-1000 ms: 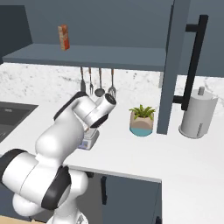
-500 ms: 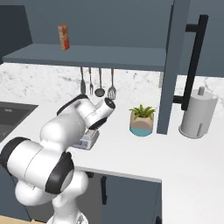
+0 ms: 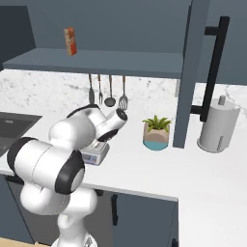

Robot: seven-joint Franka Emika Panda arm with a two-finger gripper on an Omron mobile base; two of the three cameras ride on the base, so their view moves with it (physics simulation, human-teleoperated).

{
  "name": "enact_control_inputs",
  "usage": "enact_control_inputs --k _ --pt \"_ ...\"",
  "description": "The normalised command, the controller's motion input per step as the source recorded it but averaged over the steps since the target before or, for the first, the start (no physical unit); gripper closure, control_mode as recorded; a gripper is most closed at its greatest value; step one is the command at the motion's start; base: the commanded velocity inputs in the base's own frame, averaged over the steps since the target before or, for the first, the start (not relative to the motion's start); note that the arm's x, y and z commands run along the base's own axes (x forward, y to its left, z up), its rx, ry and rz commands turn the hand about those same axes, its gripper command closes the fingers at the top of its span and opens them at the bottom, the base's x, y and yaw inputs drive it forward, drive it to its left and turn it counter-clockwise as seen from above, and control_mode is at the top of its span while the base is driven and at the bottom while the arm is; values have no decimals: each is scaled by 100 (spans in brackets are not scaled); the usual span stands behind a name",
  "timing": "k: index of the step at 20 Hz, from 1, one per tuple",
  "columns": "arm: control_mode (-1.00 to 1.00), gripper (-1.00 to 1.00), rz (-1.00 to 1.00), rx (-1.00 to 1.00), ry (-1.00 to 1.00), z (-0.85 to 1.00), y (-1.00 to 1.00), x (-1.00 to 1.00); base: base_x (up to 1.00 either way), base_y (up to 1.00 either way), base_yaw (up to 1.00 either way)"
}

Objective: Pick the bar and place it on the digital scale for weighing, and close the cabinet.

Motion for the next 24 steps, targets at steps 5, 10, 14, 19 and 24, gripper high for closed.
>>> enact_control_inputs --k 5,10,14,19,24 --pt "-100 100 0 0 0 -28 1 23 0 0 0" --pt "-100 100 0 0 0 -17 0 24 0 0 0" --pt "-100 100 0 0 -1 -2 0 11 0 0 0" --pt "-100 -100 1 0 2 -9 0 -24 0 0 0" --pt "-100 -100 1 0 1 0 0 -39 0 0 0"
